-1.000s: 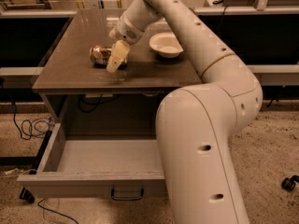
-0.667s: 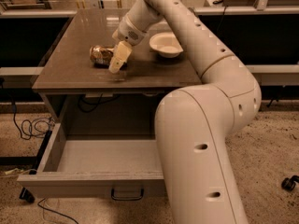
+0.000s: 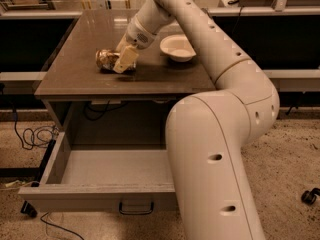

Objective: Place orange can into top drawer

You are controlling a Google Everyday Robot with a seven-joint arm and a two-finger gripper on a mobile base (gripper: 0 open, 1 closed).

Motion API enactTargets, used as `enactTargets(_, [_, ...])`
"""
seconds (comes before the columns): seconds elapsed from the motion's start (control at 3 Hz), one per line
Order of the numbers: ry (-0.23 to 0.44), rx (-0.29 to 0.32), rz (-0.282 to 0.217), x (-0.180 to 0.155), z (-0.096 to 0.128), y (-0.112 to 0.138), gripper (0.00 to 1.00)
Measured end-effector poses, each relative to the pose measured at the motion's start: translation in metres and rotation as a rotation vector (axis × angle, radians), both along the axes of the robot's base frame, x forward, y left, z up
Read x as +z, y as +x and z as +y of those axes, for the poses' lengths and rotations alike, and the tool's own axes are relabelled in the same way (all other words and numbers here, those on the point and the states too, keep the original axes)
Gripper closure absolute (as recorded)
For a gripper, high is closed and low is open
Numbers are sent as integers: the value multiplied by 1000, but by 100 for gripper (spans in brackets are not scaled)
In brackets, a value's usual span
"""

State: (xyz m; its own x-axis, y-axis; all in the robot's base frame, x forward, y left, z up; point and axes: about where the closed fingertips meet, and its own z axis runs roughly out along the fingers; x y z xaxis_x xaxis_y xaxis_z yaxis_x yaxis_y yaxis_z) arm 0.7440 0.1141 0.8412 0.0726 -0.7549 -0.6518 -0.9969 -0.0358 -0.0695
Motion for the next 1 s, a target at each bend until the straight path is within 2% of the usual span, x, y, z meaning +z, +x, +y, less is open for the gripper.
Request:
enactTargets(0.67, [0, 0, 0, 0, 0, 0, 89])
enactTargets(1.0, [0, 0, 0, 0, 0, 0, 100])
